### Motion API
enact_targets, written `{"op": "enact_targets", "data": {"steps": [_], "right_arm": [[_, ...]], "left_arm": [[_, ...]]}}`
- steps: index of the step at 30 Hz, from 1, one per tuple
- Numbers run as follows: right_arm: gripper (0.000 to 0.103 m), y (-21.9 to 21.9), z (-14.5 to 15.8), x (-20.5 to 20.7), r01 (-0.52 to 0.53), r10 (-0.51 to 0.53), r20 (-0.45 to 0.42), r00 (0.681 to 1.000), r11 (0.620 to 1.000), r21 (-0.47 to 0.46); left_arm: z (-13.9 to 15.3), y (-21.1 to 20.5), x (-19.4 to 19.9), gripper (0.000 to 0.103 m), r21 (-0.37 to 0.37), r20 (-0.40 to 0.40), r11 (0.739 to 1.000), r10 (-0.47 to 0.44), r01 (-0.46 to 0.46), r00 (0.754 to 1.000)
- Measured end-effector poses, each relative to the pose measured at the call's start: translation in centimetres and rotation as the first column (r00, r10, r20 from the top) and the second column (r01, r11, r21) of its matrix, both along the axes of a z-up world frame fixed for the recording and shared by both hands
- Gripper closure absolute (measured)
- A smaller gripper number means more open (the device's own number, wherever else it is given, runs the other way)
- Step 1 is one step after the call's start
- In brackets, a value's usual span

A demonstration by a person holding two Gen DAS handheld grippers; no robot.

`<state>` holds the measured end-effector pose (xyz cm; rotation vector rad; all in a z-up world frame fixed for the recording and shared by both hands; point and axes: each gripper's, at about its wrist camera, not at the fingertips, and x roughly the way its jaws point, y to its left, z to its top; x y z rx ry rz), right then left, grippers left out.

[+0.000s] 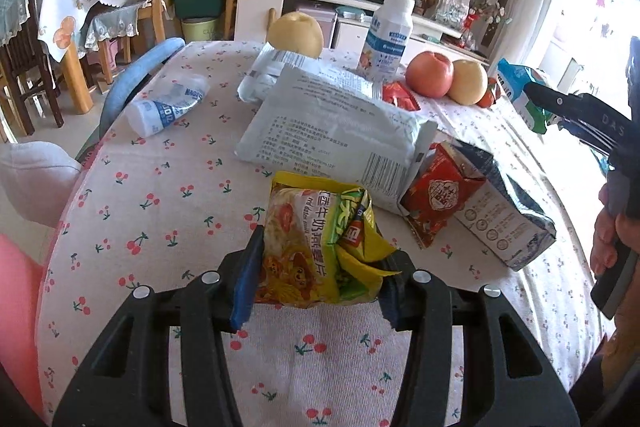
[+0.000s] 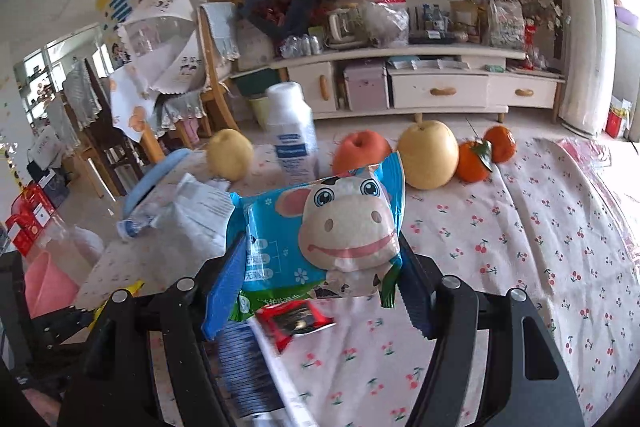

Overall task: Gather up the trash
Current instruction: 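Lift the noodle bag with the left gripper while the right gripper lifts the cow wipes pack, then drop the noodle bag and cow wipes pack into the pink bucket with both grippers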

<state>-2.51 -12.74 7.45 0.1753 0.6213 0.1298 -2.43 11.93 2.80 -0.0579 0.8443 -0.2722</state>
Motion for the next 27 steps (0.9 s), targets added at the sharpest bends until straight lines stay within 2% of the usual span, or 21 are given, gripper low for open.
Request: {"op": "enact_targets", "data": {"steps": [9,11,16,22,27], "right_arm": [[0.034,5.1,1.3,-2.6,-0.083,0.084,0.023,0.996,0.996,-0.02],[0.034,6.7,1.3,-3.2,-0.113,0.114,0.019,0.993,0.993,-0.027],[0.034,10.8,1.3,-4.7,-0.186,0.186,0.011,0.982,0.982,-0.043],[0.034,17.1,1.3,-5.9,-0.285,0.285,-0.004,0.959,0.957,-0.062],[0.034,22.4,1.2,-6.7,-0.367,0.367,-0.014,0.93,0.927,-0.07]], "left_arm": [[2.2,2.9,-0.9,0.052,-0.083,0.041,0.996,0.043,-0.039,0.998],[2.7,4.2,-1.1,0.052,-0.134,0.041,0.989,0.067,-0.061,0.997],[4.0,6.7,-1.9,0.052,-0.168,0.069,0.979,0.132,-0.119,0.989],[5.4,10.9,-2.9,0.052,-0.189,0.08,0.959,0.228,-0.21,0.97],[6.6,14.9,-3.8,0.052,-0.204,0.095,0.932,0.324,-0.3,0.941]]}}
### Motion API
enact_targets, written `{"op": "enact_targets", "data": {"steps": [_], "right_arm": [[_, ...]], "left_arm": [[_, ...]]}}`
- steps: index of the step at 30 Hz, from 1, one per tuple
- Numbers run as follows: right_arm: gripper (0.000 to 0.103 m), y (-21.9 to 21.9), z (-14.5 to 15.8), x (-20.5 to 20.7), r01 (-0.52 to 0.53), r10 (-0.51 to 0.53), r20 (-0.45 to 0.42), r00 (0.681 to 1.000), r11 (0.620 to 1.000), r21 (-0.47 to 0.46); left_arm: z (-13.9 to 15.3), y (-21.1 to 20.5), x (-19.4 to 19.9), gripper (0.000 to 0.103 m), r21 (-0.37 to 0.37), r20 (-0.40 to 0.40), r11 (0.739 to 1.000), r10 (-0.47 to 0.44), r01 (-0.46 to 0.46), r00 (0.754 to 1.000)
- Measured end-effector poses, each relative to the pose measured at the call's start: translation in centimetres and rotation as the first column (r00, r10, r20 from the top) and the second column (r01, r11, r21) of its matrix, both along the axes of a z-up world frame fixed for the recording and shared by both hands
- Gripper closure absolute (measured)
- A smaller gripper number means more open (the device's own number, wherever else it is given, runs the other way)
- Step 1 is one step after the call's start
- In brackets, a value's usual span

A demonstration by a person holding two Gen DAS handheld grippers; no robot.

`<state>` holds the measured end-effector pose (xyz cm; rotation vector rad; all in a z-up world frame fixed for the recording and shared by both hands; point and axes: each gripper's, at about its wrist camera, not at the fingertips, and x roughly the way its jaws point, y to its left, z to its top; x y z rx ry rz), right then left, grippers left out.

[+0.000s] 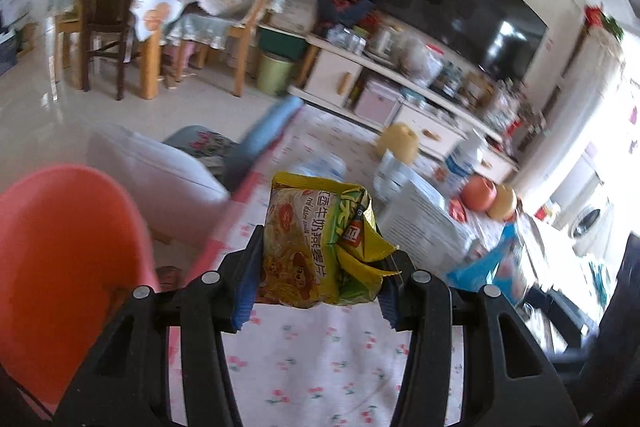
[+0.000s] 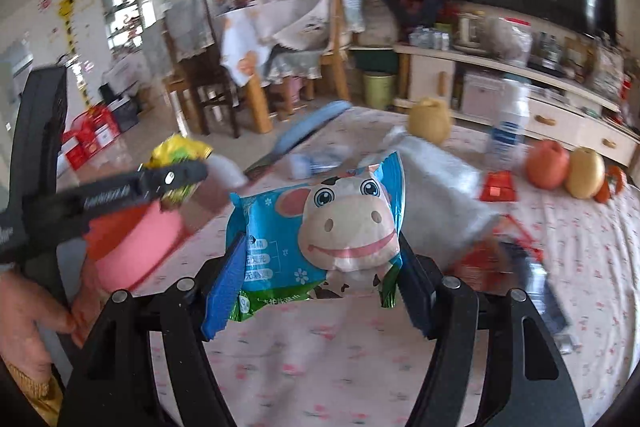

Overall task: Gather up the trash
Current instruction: 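Drop the noodle bag and cow wipes pack into the pink bucket with both grippers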

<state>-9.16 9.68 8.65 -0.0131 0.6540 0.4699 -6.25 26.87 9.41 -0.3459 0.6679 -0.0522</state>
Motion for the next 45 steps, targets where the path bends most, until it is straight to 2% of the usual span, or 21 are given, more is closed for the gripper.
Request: {"op": "enact_targets", "data": {"steps": [7,10,12,17,20,22,24,27,29,34,45], "right_arm": [[0.033,8.5,0.2,-0.4,-0.143,0.143,-0.005,0.99,0.989,-0.025],[0.033,12.9,0.6,-0.3,-0.213,0.213,0.004,0.977,0.976,-0.048],[0.033,15.1,0.5,-0.1,-0.243,0.244,0.005,0.97,0.968,-0.06],[0.032,20.5,-0.5,0.2,-0.323,0.324,-0.004,0.946,0.942,-0.09],[0.027,23.0,-1.5,0.4,-0.342,0.344,0.0,0.939,0.933,-0.113],[0.018,23.9,-2.0,0.8,-0.332,0.333,-0.011,0.943,0.936,-0.119],[0.014,23.6,-2.4,1.2,-0.318,0.316,-0.03,0.948,0.943,-0.097],[0.014,21.7,-2.3,1.5,-0.295,0.294,-0.059,0.954,0.955,-0.011],[0.013,19.7,-2.1,1.6,-0.263,0.263,-0.061,0.963,0.965,0.007],[0.012,15.7,-1.6,0.6,-0.192,0.193,-0.049,0.98,0.981,0.016],[0.012,9.5,-2.5,-2.6,-0.128,0.127,-0.039,0.991,0.991,-0.023]], "left_arm": [[1.2,6.6,-1.6,0.052,0.016,0.011,0.983,0.184,-0.184,0.983],[1.2,9.8,-2.5,0.052,-0.018,0.006,0.964,0.266,-0.266,0.964],[1.2,11.6,-3.1,0.052,-0.014,0.004,0.947,0.32,-0.32,0.947],[1.2,14.3,-3.9,0.052,-0.017,-0.001,0.923,0.385,-0.385,0.923],[1.2,14.7,-4.0,0.052,0.025,-0.003,0.908,0.418,-0.418,0.908],[1.3,15.1,-4.1,0.044,0.036,-0.006,0.898,0.438,-0.438,0.899],[1.3,15.4,-4.2,0.029,0.052,-0.001,0.887,0.46,-0.46,0.888],[1.6,15.0,-4.0,0.022,0.093,0.009,0.879,0.469,-0.467,0.883],[1.8,14.6,-4.0,0.019,0.101,0.018,0.881,0.463,-0.463,0.886],[2.0,13.4,-3.7,0.015,0.109,0.027,0.89,0.443,-0.443,0.896],[2.2,8.9,-2.4,0.015,0.128,0.035,0.939,0.318,-0.32,0.947]]}}
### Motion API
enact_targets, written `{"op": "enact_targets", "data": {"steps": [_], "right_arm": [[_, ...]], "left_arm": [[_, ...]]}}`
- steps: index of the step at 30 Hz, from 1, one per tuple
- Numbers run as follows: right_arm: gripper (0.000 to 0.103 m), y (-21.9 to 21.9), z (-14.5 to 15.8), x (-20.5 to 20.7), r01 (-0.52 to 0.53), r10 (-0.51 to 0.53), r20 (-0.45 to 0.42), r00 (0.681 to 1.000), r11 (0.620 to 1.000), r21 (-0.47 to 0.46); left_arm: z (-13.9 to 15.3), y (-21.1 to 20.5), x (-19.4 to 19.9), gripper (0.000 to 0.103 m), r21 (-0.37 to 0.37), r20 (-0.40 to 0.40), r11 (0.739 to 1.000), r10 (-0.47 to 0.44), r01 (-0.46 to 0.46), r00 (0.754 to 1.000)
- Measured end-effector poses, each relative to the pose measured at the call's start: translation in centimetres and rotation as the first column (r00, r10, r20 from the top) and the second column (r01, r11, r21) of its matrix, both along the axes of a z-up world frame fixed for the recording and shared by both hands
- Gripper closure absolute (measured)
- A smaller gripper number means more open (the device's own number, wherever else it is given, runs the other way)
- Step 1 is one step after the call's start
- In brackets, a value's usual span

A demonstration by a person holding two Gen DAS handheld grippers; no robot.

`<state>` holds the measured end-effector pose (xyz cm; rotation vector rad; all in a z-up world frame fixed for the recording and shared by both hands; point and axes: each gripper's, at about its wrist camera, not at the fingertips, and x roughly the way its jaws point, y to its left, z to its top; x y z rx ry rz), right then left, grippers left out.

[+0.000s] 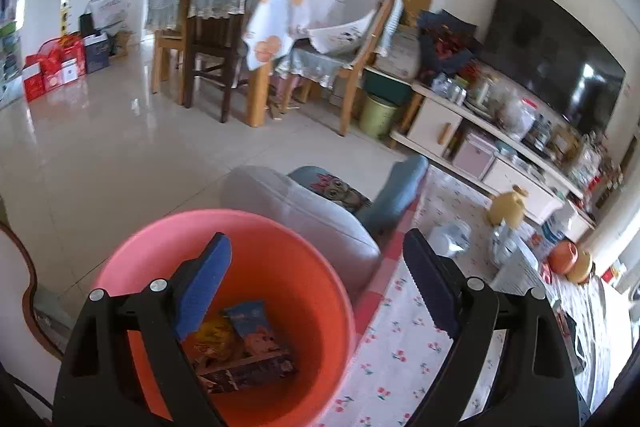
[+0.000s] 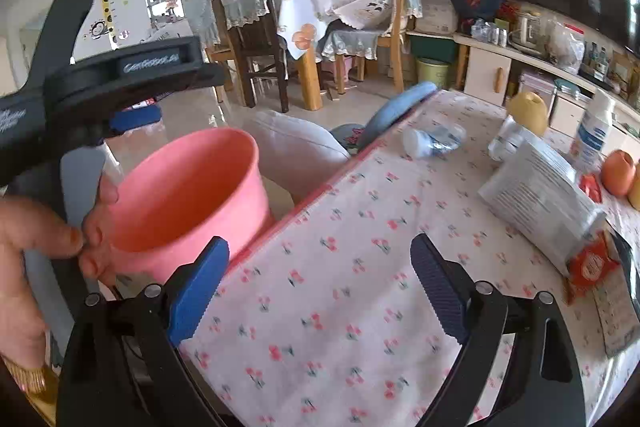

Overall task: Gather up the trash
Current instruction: 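Drop the noodle bag and cow wipes pack into the pink bucket with both grippers, then move both grippers back toward the remaining wrappers on the table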

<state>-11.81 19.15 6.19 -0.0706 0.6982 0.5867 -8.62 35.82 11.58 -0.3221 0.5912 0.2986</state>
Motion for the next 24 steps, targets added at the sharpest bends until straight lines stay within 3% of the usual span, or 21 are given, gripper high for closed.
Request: {"op": "enact_targets", "data": {"steps": [13,24], "right_arm": [[0.009,-6.5,0.1,-2.0,0.07,-0.07,0.014,0.997,0.998,0.009],[0.009,-10.3,0.4,-2.4,0.116,-0.117,0.02,0.993,0.992,0.046]], "left_arm": [[-0.3,-5.7,1.5,0.015,0.056,-0.019,0.989,-0.137,0.138,0.99],[-0.9,-10.8,2.8,0.015,0.14,-0.057,0.96,-0.236,0.242,0.97]]}}
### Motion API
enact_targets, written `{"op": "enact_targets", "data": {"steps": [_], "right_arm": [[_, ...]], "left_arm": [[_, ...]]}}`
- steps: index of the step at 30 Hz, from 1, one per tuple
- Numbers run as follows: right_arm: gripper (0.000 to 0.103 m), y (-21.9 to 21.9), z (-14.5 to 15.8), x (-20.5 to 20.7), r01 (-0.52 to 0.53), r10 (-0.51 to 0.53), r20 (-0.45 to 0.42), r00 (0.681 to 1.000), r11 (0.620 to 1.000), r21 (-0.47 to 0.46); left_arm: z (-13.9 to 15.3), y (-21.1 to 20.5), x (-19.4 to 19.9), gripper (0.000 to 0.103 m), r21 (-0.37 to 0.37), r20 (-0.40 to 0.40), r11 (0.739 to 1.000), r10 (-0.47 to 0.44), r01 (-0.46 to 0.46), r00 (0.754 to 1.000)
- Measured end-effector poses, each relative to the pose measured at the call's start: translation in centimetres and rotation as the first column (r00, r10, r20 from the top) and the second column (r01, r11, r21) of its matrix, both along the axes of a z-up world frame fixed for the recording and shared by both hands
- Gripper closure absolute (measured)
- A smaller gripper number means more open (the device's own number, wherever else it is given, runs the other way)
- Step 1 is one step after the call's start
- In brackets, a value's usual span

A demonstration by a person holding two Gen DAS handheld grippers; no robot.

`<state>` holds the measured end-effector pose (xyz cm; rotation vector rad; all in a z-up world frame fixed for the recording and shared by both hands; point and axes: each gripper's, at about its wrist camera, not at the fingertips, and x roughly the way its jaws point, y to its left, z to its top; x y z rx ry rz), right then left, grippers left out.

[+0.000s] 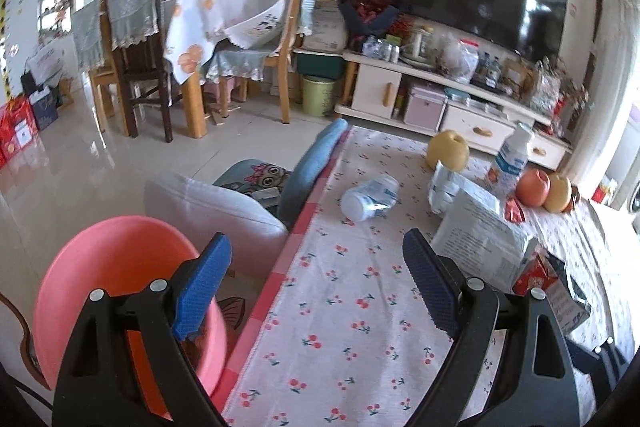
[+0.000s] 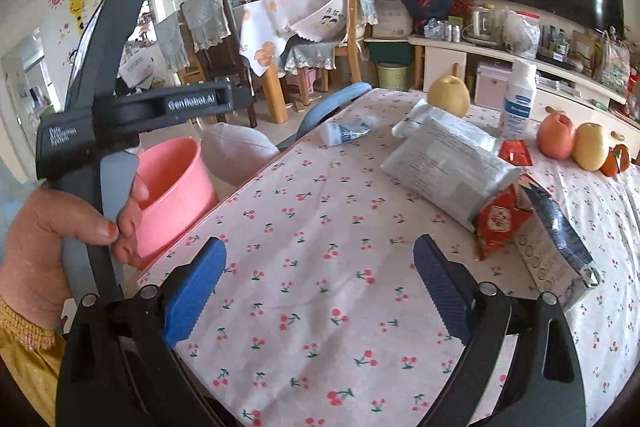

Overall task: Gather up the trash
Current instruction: 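Move both grippers back toward the remaining wrappers on the table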

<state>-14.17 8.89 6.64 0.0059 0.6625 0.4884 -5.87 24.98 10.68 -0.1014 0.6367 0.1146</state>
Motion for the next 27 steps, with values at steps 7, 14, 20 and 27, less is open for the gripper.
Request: {"op": "enact_targets", "data": {"steps": [7,14,20,27], "right_arm": [[0.009,-2.5,0.2,-0.1,0.034,-0.034,-0.001,0.999,0.999,0.026],[0.009,-6.3,1.1,0.4,0.098,-0.098,0.0,0.995,0.993,0.066],[0.009,-11.2,1.8,1.5,0.203,-0.202,-0.016,0.979,0.974,0.098],[0.009,-17.4,1.8,3.4,0.345,-0.341,-0.057,0.938,0.932,0.108]], "left_arm": [[-0.6,-2.5,0.5,0.015,0.031,-0.02,0.999,-0.043,0.044,0.999],[-0.8,-4.3,0.9,0.015,-0.029,-0.011,0.998,-0.055,0.054,0.998],[-1.6,-5.8,1.6,0.015,-0.148,-0.027,0.987,-0.072,0.067,0.997],[-3.6,-8.4,3.0,0.015,-0.319,-0.094,0.944,-0.125,0.09,0.988]]}}
